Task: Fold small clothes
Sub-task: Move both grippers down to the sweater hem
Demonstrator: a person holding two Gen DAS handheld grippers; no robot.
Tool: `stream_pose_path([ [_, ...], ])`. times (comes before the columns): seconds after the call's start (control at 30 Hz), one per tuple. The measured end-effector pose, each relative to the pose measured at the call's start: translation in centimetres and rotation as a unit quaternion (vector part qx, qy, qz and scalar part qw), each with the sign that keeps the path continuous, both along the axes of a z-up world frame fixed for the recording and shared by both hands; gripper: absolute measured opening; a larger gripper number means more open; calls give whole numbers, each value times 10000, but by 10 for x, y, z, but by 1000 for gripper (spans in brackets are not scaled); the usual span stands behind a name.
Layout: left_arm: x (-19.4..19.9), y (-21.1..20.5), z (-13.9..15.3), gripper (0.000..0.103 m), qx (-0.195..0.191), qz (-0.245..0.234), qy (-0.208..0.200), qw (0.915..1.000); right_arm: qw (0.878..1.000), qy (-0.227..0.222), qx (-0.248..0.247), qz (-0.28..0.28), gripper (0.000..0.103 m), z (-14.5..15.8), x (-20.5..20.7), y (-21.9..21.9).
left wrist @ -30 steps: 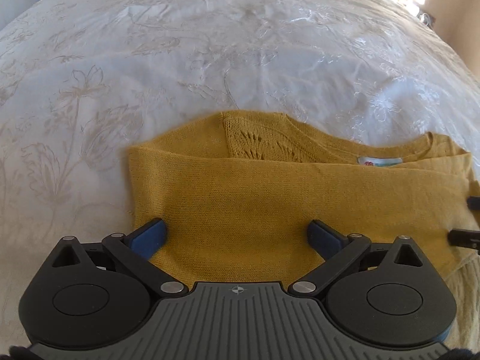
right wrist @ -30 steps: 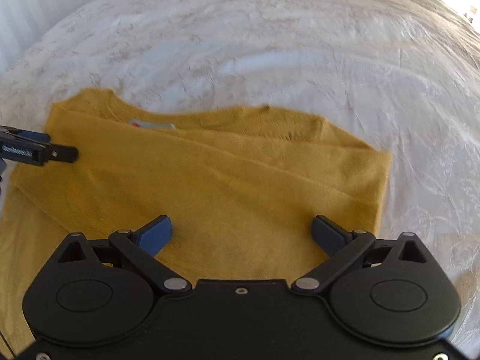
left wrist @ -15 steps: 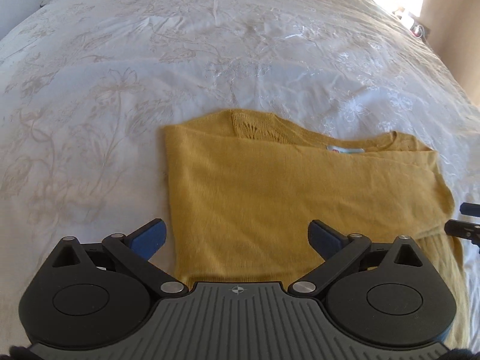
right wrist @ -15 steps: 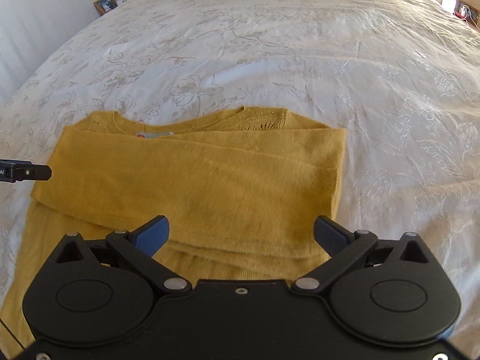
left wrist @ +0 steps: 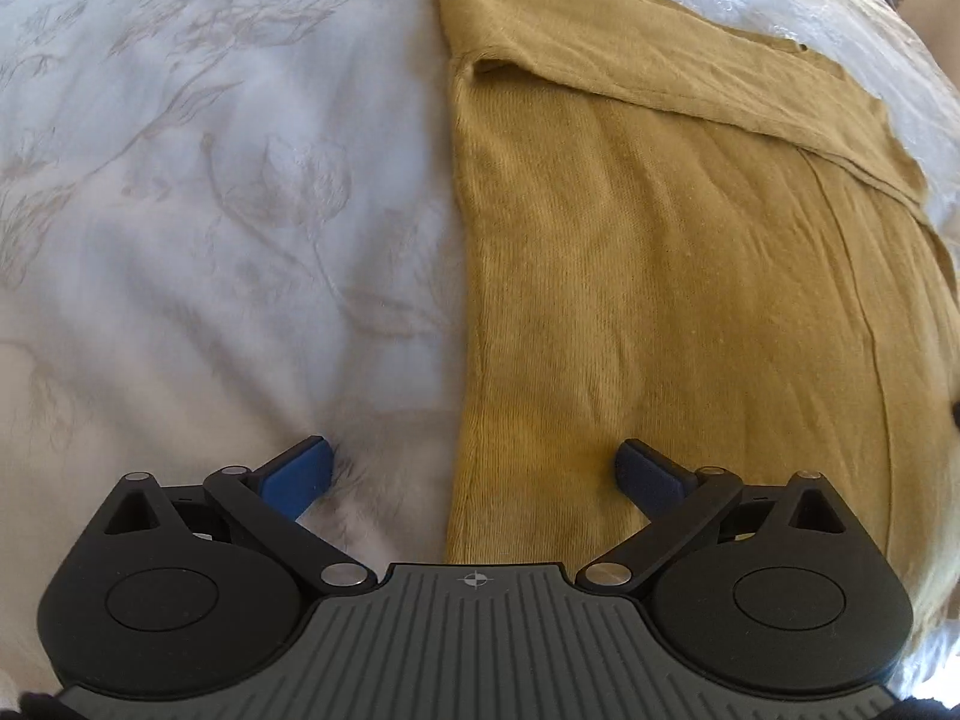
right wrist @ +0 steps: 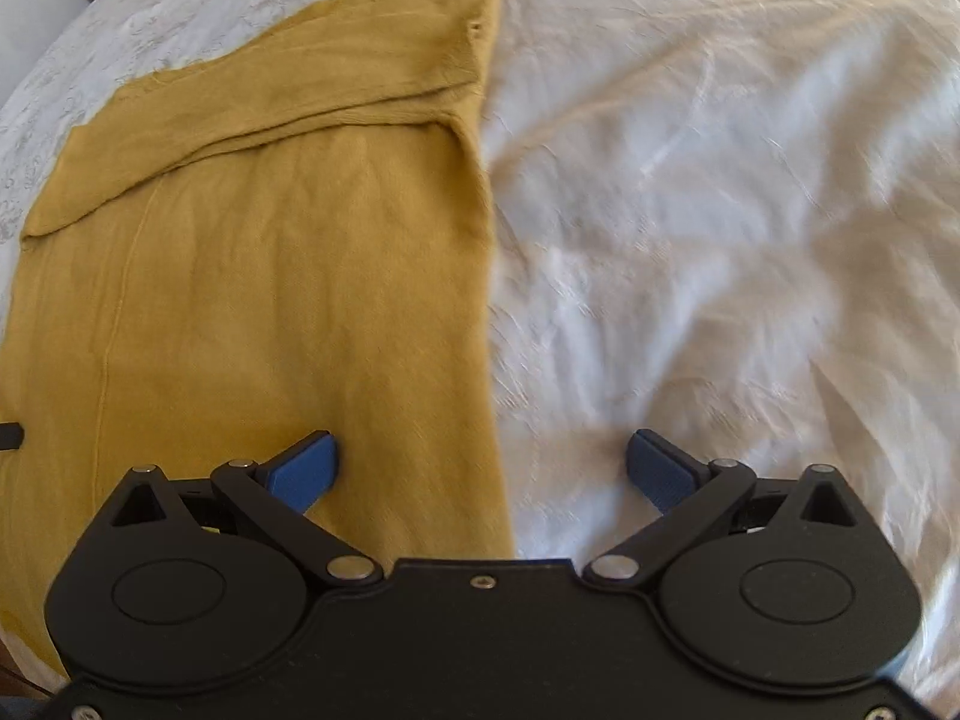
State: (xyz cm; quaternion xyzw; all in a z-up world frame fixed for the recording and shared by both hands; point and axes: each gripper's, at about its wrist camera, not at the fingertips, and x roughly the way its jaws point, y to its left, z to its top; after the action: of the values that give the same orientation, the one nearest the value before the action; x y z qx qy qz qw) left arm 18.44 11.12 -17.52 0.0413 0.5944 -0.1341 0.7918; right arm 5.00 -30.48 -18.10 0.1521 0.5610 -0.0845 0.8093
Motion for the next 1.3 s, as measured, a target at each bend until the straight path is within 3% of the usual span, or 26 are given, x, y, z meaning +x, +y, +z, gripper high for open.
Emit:
stream_pose_path([
  [0.2, -8, 7, -5, 103, -138, 420, 41, 9990, 9996, -13, 122, -249, 102, -3, -30, -11],
  [0.57, -7, -29, -12, 103, 361, 499, -54, 9981, 9996, -131, 79, 221, 102, -1, -49, -8],
  [0.97, -73, -17, -7, 102, 199, 337, -559, 9977, 9994, -268, 183, 157, 102, -1, -88, -4],
  [1.13, -96, 2, -11, 102, 11, 385, -491, 9980, 9995, -212, 93, 191, 102, 0, -100, 8],
  [1.3, -113, 14, -17, 102, 72, 297, -300, 9991, 9998, -113, 137, 73, 102, -3, -116, 18],
])
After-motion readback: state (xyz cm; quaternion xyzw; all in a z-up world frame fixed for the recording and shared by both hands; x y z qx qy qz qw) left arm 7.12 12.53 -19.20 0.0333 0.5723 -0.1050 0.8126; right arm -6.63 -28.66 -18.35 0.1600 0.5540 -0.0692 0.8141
